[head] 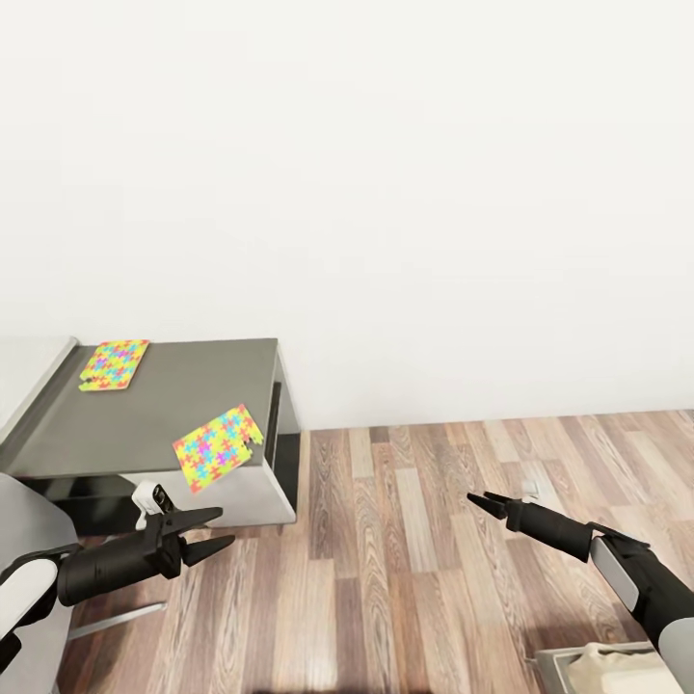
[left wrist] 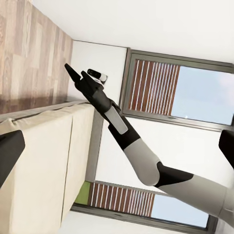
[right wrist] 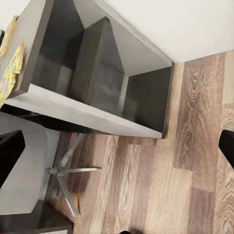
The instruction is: Put all the toys in the child's room - the three board games (two on the bed and one on the table), the two jigsaw puzzles on the table, and the tennis ball on the table - inside the toy box on the table in the child's room.
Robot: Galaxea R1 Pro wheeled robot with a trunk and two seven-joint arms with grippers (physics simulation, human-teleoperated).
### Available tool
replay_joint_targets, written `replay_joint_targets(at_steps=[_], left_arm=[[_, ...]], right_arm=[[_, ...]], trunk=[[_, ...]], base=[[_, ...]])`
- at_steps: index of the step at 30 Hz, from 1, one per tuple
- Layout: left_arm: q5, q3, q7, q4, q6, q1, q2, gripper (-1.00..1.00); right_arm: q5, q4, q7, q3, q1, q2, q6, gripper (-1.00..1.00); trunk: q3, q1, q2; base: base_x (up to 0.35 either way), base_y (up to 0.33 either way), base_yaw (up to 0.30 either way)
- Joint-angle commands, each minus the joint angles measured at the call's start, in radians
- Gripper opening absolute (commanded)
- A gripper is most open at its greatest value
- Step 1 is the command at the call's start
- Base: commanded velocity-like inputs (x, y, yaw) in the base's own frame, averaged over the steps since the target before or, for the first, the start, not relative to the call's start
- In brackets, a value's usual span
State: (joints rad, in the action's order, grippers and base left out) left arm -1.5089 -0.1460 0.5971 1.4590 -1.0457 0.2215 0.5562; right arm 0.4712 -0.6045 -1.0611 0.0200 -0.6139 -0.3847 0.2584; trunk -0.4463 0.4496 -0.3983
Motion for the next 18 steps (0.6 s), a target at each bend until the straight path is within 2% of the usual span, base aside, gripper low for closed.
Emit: replay_joint_targets(at_steps=[1,7,18], left_arm=[[0.003,-0.001,0.006,-0.001,-0.002,0.001,0.001,1.0],[0.003,-0.001,0.005,-0.002,-0.002,0.001,0.001,1.0],[0.003,-0.005,0.004,-0.001,-0.002,0.001,-0.002,1.0]], right_arm=[[0.009,0.0,-0.002,0.002,0.0,-0.001,0.01,1.0],[0.009,0.0,-0.002,0.002,-0.001,0.0,0.01,1.0],[0.009,0.0,-0.002,0.002,-0.001,0.001,0.009,1.0]], trunk=[[0.0,0.0,-0.002],[0.01,0.0,-0.002],[0.029,0.0,-0.002]], base=[[-0.141,-0.128,0.0],[-0.087,-0.081,0.0],[-0.009,-0.008,0.042]])
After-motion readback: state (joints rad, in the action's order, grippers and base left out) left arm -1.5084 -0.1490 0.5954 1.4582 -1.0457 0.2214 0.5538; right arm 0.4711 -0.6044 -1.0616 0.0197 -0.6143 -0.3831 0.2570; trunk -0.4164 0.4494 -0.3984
